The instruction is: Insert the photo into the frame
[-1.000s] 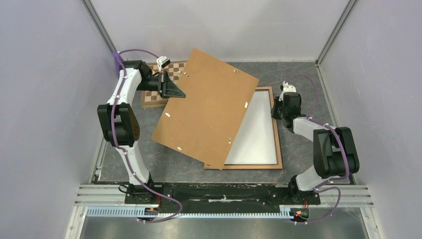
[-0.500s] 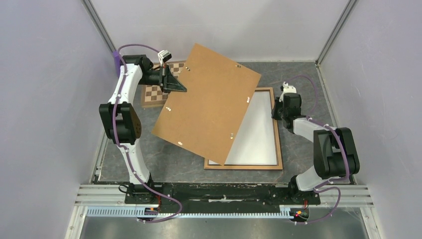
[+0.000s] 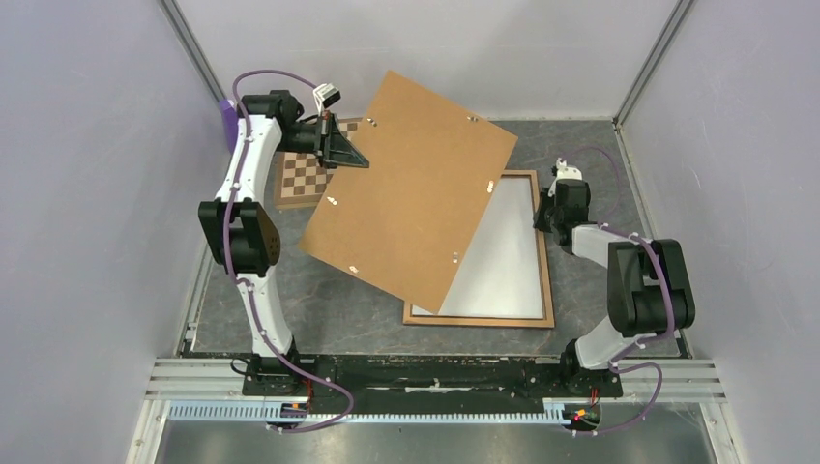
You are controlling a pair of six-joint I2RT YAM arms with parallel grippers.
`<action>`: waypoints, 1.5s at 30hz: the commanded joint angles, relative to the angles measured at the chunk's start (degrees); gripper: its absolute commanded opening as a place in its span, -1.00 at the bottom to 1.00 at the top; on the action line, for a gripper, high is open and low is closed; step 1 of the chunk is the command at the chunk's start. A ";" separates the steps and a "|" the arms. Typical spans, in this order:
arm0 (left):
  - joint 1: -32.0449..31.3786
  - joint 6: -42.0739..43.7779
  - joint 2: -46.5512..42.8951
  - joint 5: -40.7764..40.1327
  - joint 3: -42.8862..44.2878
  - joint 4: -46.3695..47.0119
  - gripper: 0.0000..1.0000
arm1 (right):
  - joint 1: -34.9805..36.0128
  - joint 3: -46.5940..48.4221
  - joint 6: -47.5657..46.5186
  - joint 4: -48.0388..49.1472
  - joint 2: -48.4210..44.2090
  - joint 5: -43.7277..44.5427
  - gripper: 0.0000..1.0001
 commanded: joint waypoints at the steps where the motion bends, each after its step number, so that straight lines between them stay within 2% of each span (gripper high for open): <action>1: -1.76 -4.01 1.84 10.05 4.58 -5.31 -0.95 | -2.15 5.45 1.83 5.31 3.25 1.16 -0.93; 6: -3.27 -10.61 3.20 9.13 7.80 -1.00 -0.95 | -2.15 7.45 2.18 5.12 4.95 0.63 -0.94; 7: -3.27 -14.01 3.21 7.46 8.45 1.98 -0.95 | -2.15 7.61 2.17 4.96 5.10 0.57 -0.94; 9: -3.44 -29.32 2.67 0.57 9.01 13.71 -0.95 | -2.15 8.05 2.06 4.48 5.11 0.36 -0.94; 11: -3.28 -46.92 -1.39 -7.66 3.73 33.86 -0.95 | -2.15 8.19 2.16 4.25 5.14 -0.13 -0.94; 12: -3.14 -62.56 -6.35 -10.54 -5.36 56.86 -0.96 | -2.15 8.18 2.29 4.29 5.07 -0.41 -0.94; 13: -2.99 -84.89 -10.46 -13.10 -18.28 81.19 -0.95 | -2.15 8.03 2.39 4.25 5.06 -0.83 -0.95; 14: -2.92 -101.81 -11.80 -14.21 -24.01 109.16 -0.95 | -2.15 7.80 2.58 4.33 4.89 -1.25 -0.95; 15: -3.64 -109.77 -9.86 -13.04 -22.58 115.49 -0.95 | -2.15 7.54 2.82 4.43 4.66 -1.56 -0.94; 16: -4.11 -113.87 -8.40 -12.92 -20.64 119.70 -0.95 | -3.67 7.28 3.00 4.67 4.42 -1.75 -0.94; 17: -4.08 -115.60 -8.26 -14.73 -21.06 121.27 -0.95 | -3.80 7.03 3.12 4.85 4.29 -1.79 -0.95; 20: -5.18 -112.84 -8.85 -18.51 -21.17 117.53 -0.95 | -4.07 7.04 3.53 4.87 4.09 -1.80 -0.95; 22: -6.42 -113.93 -9.00 -19.49 -22.39 119.68 -0.95 | -4.26 6.95 3.68 4.78 3.99 -3.25 -0.95; 31: -9.39 -124.19 -7.99 -21.83 -35.19 138.74 -0.95 | -4.52 8.03 4.18 5.38 5.69 -3.19 -0.95; 37: -11.63 -122.81 -7.85 -23.27 -45.53 145.08 -0.95 | -4.52 9.33 4.20 6.67 8.94 -2.73 -0.91; 41: -13.75 -119.62 -6.92 -23.68 -50.18 146.06 -0.95 | -4.52 9.31 3.96 7.28 9.80 -2.77 -0.78; 45: -15.23 -117.78 -4.79 -24.35 -51.75 147.82 -0.95 | -4.52 9.23 3.85 7.37 10.19 -3.05 -0.46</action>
